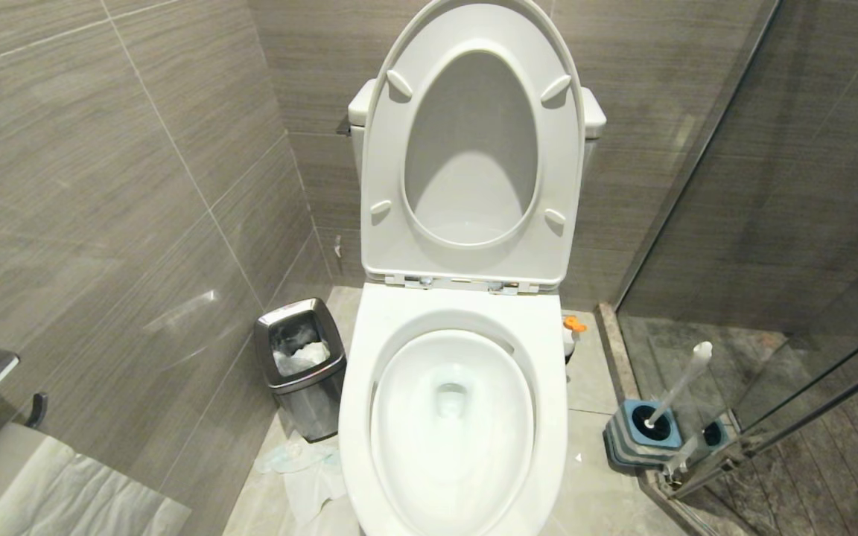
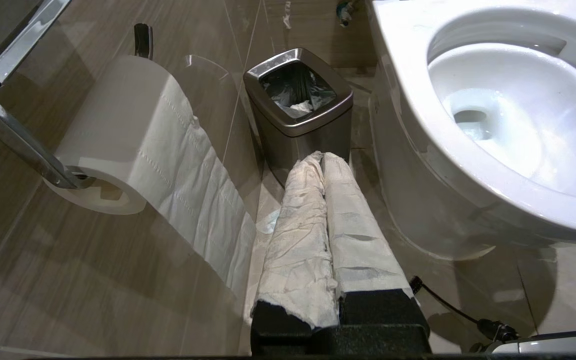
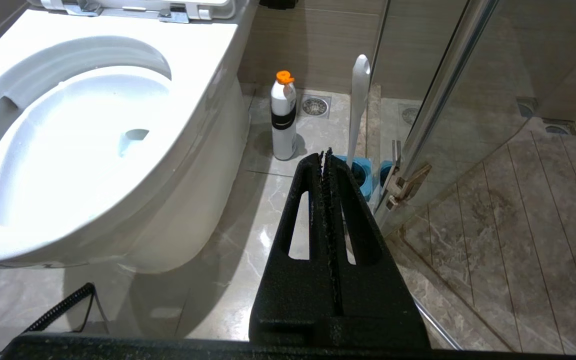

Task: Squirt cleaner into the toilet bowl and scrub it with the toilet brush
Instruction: Pour in the cleaning agent

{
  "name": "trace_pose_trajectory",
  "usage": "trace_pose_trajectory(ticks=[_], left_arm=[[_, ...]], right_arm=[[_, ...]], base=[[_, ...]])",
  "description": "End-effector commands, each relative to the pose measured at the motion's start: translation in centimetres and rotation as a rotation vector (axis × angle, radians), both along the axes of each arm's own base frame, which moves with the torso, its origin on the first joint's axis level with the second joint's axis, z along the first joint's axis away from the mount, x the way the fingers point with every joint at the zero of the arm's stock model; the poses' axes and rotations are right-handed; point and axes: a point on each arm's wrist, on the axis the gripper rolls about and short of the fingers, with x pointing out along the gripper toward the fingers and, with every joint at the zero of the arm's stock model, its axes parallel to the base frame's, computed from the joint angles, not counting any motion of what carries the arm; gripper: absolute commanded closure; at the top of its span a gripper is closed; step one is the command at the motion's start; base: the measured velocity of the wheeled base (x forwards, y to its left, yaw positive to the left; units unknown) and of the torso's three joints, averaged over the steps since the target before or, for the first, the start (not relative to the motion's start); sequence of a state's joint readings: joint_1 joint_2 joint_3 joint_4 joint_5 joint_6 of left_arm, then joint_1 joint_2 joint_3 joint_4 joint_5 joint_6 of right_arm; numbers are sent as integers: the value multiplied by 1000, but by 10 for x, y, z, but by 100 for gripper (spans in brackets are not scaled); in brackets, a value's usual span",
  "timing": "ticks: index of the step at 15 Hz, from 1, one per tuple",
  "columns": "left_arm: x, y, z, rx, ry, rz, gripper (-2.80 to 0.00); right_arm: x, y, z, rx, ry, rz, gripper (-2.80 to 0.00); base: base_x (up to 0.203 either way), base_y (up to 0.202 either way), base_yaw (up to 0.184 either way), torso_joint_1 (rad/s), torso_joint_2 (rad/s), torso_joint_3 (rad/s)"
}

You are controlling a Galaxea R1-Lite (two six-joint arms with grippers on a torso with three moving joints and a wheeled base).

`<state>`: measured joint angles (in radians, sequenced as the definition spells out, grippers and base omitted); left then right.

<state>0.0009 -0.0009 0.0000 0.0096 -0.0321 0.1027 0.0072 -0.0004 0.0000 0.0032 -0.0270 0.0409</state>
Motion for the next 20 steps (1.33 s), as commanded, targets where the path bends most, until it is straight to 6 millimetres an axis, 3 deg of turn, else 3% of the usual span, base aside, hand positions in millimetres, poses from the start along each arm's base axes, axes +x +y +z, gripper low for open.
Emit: trace_pose_trajectory(ticks=[1, 20], left_arm=[[0, 0, 0, -3, 4, -2, 0], [0, 0, 0, -21, 3, 4, 0]], right_arm=[[0, 0, 0, 0, 2, 0, 0], [0, 0, 0, 1, 2, 0, 0]], base=[[0, 0, 0, 0, 0, 0], [0, 0, 0, 1, 1, -27]])
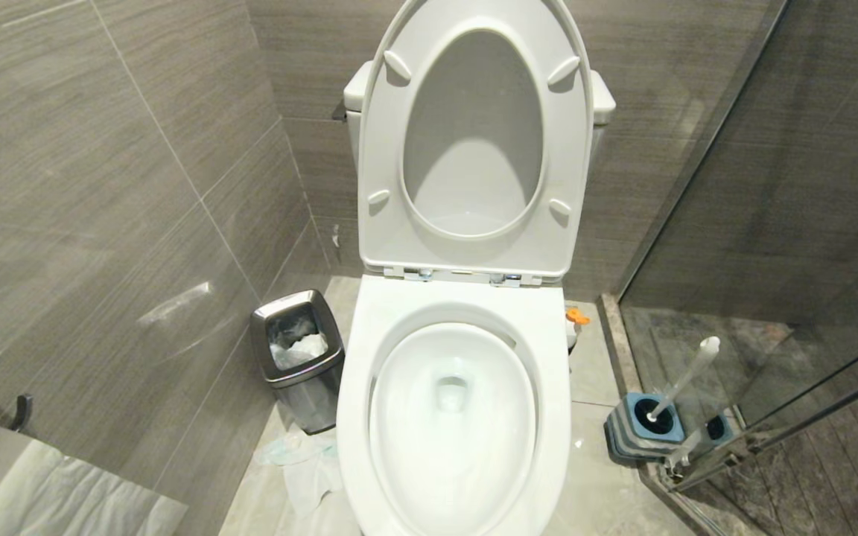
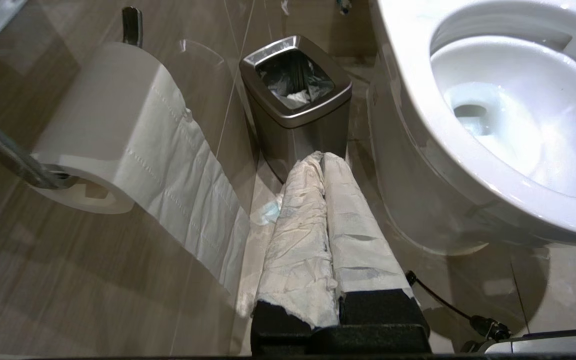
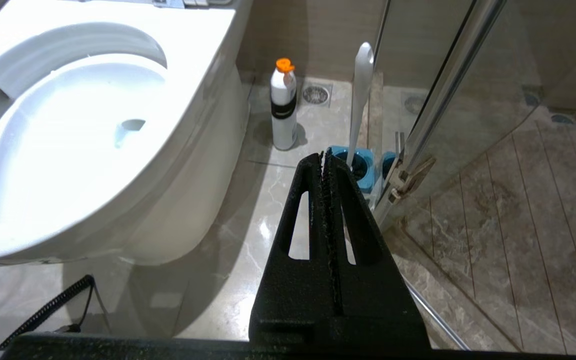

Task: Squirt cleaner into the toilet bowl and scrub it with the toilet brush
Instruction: Pour in the cleaning agent

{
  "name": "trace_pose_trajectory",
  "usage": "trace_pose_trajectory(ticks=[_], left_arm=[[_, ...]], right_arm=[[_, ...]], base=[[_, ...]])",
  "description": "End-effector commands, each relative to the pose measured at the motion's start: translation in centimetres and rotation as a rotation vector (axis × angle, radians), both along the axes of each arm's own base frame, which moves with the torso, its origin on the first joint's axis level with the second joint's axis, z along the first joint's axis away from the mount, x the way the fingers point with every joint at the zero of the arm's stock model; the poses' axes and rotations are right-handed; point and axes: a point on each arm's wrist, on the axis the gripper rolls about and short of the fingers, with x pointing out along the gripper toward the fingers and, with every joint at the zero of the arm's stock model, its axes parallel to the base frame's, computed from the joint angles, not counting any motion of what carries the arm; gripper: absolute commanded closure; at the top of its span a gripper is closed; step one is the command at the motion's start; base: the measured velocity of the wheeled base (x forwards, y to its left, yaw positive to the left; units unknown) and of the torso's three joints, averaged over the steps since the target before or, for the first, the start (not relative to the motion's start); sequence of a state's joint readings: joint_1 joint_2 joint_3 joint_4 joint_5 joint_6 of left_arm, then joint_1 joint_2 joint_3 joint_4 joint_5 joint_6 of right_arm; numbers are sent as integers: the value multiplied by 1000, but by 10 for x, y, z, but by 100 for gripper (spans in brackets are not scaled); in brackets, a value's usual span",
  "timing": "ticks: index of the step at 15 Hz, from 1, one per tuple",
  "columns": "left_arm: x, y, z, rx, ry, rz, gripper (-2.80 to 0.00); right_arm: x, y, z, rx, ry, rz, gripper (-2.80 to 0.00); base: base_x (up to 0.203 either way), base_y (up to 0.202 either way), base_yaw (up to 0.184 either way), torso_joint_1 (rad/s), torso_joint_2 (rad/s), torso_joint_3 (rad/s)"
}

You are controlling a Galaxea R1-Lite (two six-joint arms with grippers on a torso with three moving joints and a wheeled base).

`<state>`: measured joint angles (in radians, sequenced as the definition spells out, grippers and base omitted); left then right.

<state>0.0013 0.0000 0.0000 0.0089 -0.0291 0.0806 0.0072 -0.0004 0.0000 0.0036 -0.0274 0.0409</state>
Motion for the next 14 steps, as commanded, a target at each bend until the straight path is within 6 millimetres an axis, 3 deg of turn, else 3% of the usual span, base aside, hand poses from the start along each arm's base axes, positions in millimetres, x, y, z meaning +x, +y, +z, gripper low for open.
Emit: trace_pose_trajectory(ticks=[1, 14], left_arm=[[0, 0, 0, 1, 2, 0, 0], [0, 0, 0, 5, 2, 0, 0]], right_arm=[[0, 0, 0, 1, 1, 0, 0], [0, 0, 0, 1, 1, 0, 0]], base=[[0, 0, 0, 2, 7, -183], [0, 0, 0, 3, 2, -196]])
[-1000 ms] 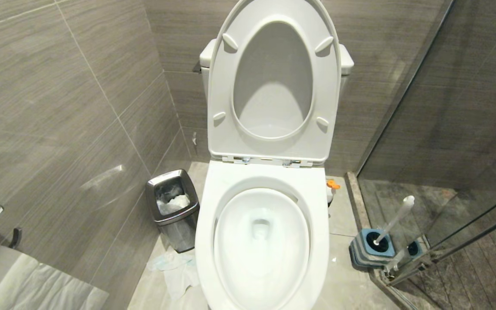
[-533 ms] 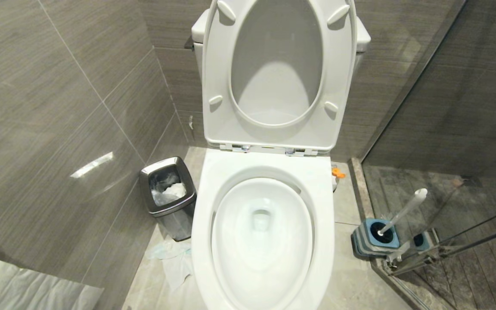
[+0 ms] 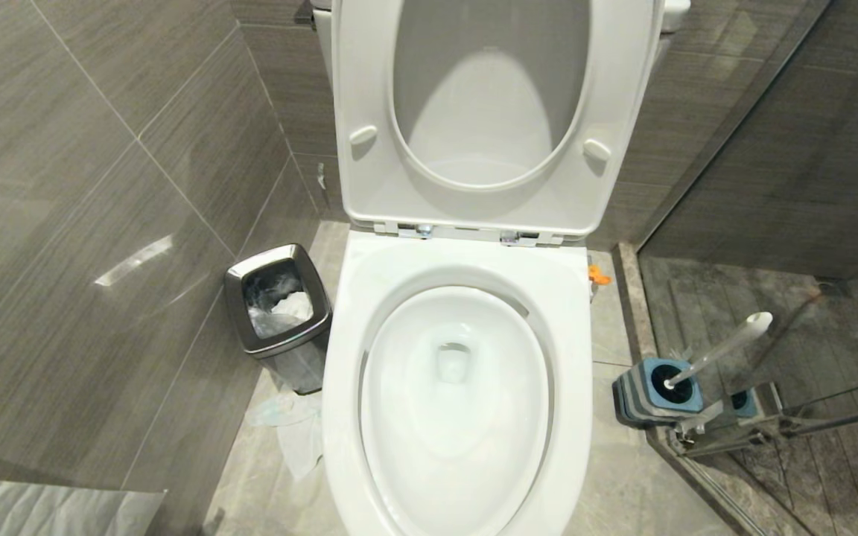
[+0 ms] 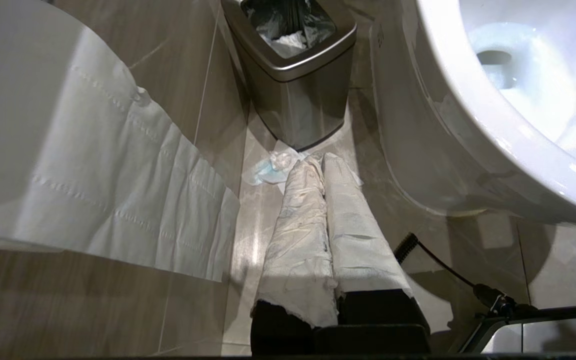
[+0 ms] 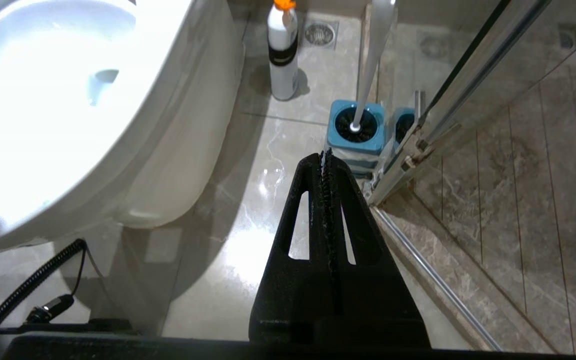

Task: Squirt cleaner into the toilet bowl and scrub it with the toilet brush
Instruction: Pour in the cleaning agent

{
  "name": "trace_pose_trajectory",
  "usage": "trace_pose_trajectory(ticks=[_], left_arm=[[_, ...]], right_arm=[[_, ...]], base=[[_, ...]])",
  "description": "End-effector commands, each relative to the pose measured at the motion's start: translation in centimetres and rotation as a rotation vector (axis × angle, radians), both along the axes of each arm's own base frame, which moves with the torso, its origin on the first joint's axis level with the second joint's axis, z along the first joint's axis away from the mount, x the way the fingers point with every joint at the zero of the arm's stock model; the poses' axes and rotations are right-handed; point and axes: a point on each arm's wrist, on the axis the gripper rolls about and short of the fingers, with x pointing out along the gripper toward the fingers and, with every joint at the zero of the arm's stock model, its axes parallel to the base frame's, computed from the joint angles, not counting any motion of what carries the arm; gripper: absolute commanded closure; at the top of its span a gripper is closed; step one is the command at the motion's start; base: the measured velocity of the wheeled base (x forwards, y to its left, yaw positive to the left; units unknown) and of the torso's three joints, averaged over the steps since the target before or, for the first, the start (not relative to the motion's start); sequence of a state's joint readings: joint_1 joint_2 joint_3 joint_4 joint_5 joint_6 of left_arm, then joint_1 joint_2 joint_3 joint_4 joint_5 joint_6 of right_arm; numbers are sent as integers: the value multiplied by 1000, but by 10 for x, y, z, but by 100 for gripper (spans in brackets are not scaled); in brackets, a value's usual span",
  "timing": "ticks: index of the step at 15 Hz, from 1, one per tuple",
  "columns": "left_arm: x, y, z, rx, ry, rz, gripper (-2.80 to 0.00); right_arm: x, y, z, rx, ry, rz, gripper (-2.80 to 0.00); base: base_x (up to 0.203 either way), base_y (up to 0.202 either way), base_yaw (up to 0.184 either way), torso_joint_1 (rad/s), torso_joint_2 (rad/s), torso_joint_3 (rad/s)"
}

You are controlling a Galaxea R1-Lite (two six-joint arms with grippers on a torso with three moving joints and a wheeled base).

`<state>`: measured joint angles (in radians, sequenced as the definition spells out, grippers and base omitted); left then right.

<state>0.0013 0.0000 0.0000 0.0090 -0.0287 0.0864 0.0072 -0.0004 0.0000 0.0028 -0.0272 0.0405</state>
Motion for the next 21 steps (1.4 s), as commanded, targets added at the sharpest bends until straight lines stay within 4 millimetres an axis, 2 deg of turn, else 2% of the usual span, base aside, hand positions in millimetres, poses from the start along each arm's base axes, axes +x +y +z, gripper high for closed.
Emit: trace_pose_trajectory(ticks=[1, 7, 14, 21], left_arm=[[0, 0, 0, 0, 2, 0, 0], [0, 0, 0, 1, 2, 0, 0], [0, 0, 0, 1, 3, 0, 0], [0, 0, 0, 1, 2, 0, 0]], right_arm=[[0, 0, 0, 1, 2, 0, 0], [0, 0, 0, 1, 2, 0, 0], [0, 0, 0, 1, 2, 0, 0], [0, 0, 0, 1, 2, 0, 0]], base=[[0, 0, 0, -1, -5, -196], [0, 0, 0, 4, 2, -189], [0, 0, 0, 3, 1, -43], [0, 0, 0, 3, 4, -183]])
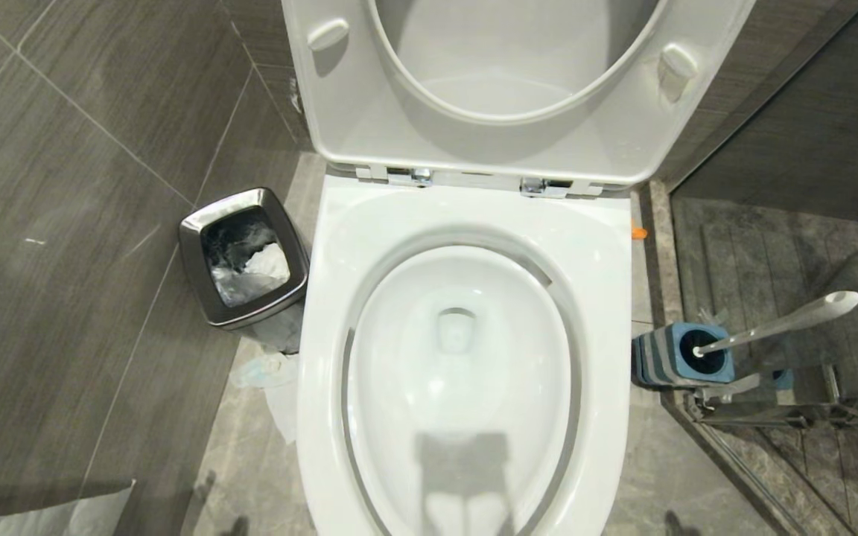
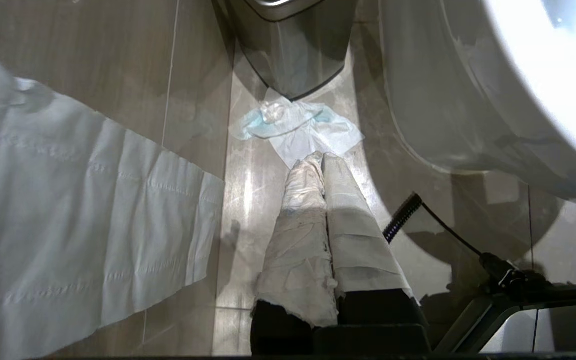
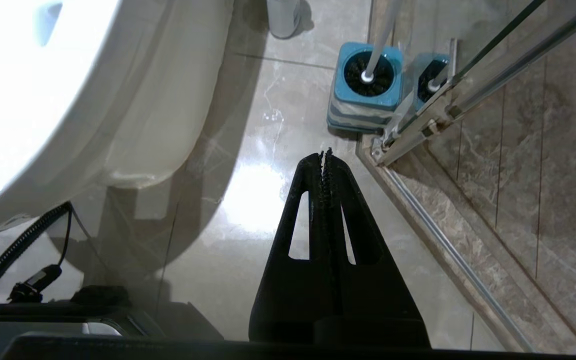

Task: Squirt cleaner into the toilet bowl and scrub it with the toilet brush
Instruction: Pour in the cleaning agent

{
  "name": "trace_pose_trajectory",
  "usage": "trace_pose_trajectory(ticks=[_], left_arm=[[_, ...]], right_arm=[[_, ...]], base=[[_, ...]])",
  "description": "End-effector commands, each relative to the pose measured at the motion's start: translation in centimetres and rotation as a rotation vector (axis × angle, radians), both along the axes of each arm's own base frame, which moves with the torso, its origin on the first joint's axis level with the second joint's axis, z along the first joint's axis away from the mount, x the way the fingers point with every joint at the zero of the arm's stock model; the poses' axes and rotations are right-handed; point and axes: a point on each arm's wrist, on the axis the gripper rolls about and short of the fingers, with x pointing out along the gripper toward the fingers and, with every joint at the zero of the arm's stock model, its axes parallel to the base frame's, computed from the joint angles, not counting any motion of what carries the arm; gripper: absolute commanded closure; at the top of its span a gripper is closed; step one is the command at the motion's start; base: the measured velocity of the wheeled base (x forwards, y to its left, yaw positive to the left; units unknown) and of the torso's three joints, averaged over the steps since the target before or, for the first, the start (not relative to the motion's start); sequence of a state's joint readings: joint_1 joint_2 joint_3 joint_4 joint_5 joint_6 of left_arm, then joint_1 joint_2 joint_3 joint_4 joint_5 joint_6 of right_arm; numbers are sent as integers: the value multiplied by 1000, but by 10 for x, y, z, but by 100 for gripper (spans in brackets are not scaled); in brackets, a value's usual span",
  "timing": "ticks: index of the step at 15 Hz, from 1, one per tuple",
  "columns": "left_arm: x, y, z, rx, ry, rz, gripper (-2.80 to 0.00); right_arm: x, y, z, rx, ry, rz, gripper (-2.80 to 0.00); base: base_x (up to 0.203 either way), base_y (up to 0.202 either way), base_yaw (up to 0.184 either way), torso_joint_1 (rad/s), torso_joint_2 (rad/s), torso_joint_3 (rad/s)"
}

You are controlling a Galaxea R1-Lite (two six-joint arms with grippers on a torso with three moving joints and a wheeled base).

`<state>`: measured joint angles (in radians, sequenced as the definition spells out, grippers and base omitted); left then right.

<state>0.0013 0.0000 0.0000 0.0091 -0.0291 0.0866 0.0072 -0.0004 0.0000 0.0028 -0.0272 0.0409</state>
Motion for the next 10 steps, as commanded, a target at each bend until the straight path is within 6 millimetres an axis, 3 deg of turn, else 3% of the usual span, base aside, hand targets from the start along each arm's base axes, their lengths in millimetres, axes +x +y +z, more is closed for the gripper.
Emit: trace_pose_trajectory(ticks=[1, 10], left_arm=[[0, 0, 0, 1, 2, 0, 0], [0, 0, 0, 19, 1, -5, 0]], right_arm=[[0, 0, 0, 0, 2, 0, 0], [0, 0, 0, 1, 2, 0, 0]], base=[[0, 0, 0, 6, 1, -198], [0, 0, 0, 1, 3, -198]])
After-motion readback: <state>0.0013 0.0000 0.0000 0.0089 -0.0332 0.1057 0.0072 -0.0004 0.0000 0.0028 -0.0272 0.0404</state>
